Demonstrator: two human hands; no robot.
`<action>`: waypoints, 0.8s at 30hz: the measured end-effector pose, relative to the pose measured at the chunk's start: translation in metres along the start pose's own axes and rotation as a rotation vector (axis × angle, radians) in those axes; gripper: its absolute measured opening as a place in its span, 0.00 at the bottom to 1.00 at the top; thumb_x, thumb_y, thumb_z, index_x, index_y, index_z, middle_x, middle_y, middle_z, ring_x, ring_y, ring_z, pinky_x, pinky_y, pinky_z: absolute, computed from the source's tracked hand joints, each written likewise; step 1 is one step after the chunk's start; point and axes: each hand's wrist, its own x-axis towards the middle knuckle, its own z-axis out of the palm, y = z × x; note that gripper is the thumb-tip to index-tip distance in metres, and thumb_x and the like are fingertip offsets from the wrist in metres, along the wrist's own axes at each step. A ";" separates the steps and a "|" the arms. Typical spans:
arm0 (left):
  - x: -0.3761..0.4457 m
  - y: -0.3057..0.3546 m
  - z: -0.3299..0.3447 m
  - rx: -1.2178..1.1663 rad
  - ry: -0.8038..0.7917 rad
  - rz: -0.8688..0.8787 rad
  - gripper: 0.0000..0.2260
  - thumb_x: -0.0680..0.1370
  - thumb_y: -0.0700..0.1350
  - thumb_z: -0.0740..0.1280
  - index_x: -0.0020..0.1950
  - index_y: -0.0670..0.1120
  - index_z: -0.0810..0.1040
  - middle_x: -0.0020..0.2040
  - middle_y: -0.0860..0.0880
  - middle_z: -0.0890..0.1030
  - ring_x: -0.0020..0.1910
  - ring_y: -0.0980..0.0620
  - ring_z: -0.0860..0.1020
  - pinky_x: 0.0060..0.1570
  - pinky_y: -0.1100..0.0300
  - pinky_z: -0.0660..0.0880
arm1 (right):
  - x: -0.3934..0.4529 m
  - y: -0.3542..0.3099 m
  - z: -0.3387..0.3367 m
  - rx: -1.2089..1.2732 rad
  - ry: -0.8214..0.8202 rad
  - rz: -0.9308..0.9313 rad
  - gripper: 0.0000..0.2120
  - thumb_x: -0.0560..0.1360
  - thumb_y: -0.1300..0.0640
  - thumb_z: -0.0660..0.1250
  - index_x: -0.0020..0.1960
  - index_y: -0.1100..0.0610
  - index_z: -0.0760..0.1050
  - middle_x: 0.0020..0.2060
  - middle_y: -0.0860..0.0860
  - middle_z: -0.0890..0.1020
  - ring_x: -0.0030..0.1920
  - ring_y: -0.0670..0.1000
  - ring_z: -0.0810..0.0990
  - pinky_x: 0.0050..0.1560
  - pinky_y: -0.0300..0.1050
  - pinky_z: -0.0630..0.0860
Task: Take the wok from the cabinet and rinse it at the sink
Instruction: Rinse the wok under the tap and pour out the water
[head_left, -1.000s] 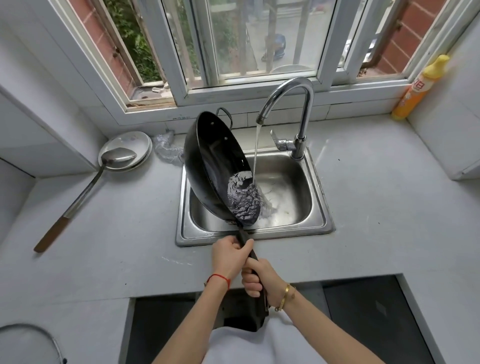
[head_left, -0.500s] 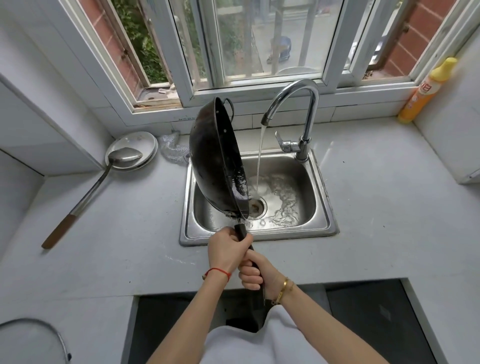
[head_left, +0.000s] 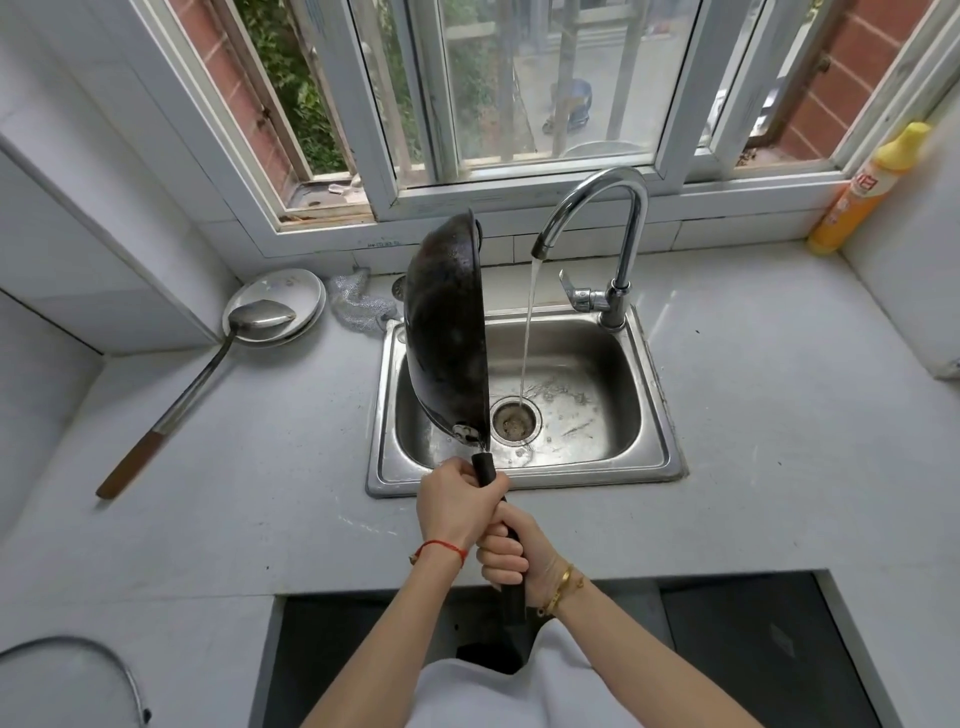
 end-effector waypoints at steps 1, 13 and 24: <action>0.000 -0.001 0.001 -0.006 -0.002 -0.001 0.10 0.67 0.54 0.74 0.37 0.50 0.76 0.28 0.55 0.78 0.30 0.60 0.77 0.32 0.62 0.75 | 0.000 0.000 0.000 0.000 0.002 0.003 0.21 0.72 0.55 0.60 0.20 0.54 0.66 0.13 0.46 0.65 0.11 0.43 0.63 0.12 0.32 0.59; -0.003 -0.020 0.010 -1.150 -0.728 -0.455 0.11 0.80 0.47 0.63 0.56 0.40 0.75 0.42 0.46 0.78 0.46 0.48 0.81 0.48 0.60 0.77 | -0.005 0.005 -0.009 0.084 0.004 0.029 0.20 0.68 0.62 0.68 0.22 0.55 0.62 0.13 0.49 0.64 0.11 0.45 0.63 0.12 0.31 0.60; -0.002 -0.024 0.031 -0.890 -0.689 -0.413 0.13 0.82 0.46 0.61 0.38 0.44 0.72 0.34 0.47 0.74 0.34 0.51 0.74 0.42 0.58 0.71 | -0.020 0.000 -0.014 -0.154 0.166 0.059 0.20 0.72 0.58 0.64 0.24 0.56 0.64 0.16 0.50 0.66 0.15 0.47 0.64 0.16 0.35 0.63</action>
